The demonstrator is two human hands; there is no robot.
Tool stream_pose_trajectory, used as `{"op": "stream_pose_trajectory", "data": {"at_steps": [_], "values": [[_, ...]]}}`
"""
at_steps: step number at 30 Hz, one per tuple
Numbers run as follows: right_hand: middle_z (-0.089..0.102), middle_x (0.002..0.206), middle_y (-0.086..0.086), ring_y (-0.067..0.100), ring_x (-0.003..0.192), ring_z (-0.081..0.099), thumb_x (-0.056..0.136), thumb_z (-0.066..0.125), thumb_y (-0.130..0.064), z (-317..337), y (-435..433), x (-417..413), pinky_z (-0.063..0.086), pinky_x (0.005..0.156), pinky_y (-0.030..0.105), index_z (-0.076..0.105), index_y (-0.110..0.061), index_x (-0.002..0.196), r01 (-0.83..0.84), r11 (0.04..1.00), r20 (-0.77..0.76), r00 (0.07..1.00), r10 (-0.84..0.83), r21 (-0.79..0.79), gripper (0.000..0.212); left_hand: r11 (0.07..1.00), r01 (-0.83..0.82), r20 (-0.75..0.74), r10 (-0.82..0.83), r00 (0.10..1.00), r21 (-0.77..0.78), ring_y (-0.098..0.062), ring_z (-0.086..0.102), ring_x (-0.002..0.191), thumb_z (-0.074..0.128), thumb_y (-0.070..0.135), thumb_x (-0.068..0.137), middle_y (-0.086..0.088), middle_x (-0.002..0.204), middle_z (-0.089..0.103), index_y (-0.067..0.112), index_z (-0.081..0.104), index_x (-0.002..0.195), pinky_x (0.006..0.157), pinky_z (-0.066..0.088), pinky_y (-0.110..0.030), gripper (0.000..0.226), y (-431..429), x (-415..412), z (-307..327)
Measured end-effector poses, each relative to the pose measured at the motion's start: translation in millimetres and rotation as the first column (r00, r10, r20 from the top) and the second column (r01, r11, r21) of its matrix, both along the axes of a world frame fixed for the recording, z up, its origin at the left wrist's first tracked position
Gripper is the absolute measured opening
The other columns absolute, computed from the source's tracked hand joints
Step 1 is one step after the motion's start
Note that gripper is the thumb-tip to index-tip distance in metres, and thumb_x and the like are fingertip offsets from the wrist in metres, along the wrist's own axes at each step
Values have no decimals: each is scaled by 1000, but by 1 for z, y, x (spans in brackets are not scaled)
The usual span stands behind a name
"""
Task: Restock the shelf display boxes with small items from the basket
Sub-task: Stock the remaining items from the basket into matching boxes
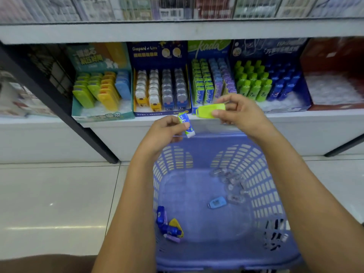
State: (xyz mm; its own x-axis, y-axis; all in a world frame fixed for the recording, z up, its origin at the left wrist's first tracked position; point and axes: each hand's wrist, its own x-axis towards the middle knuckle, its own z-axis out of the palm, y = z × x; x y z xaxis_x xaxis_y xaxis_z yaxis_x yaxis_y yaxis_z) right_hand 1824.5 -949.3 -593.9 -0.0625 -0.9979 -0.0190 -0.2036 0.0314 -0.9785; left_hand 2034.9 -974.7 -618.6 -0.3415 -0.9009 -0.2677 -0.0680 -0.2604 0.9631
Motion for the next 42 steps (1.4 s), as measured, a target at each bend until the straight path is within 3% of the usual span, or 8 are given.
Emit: {"op": "stream_pose_trajectory", "data": {"at_steps": [3,6,11,18,21,25,34,42], "values": [[55,77,6,14,72,53,81,70,-6,12,-7,0,46,69,27,63,-23,102,60,981,-24,998,-66,-185,27,993,-121,-185,120,975,3,-21,63,81,60,4,87,-10,83,61,14,46,68,80,53,-32,26,0,3,14],[61,78,4,15,74,57,77,73,-6,20,-15,18,51,74,31,59,-28,94,114,961,13,993,-115,-252,31,979,-202,-322,191,927,2,-21,71,78,56,2,89,-7,79,72,14,47,67,68,57,-27,26,-4,21,27],[66,93,5,14,80,60,81,70,-10,30,-39,74,55,76,31,63,-20,104,25,953,-116,991,-63,-302,26,904,-425,-273,398,876,-45,-6,61,59,58,18,92,6,66,67,18,60,79,61,53,-17,14,-10,73,31],[65,91,4,22,80,61,78,71,-4,45,-94,204,49,73,22,65,-5,103,-177,914,-259,962,83,-365,26,650,-754,-198,755,626,93,-8,36,50,56,31,93,2,59,44,16,59,80,46,34,-15,20,-20,141,19],[68,95,9,21,80,59,78,70,-4,41,-120,243,48,78,32,67,-5,102,-281,903,-433,893,122,-325,25,605,-787,-195,792,578,125,-8,38,50,55,32,92,5,54,46,17,60,79,47,37,-16,21,-21,153,15],[67,106,9,21,96,61,81,69,-10,27,-142,261,47,83,30,66,-7,106,-350,910,-659,742,124,-223,26,591,-792,-187,805,564,154,-8,43,52,55,30,92,3,58,50,15,61,78,49,42,-16,21,-23,159,9],[69,107,9,26,98,63,83,66,-14,24,-143,271,51,83,33,69,-14,105,-286,939,-795,606,21,-193,22,609,-777,-218,789,575,157,-9,54,63,54,22,93,1,71,61,16,62,86,55,49,-15,12,-20,162,-1],[68,108,6,19,99,63,81,72,-15,46,-151,271,48,86,23,70,-10,107,-285,958,-797,579,173,1,27,634,-759,-238,768,595,148,-9,54,62,54,22,93,2,70,61,17,63,86,54,49,-14,12,-21,163,-3]]}}
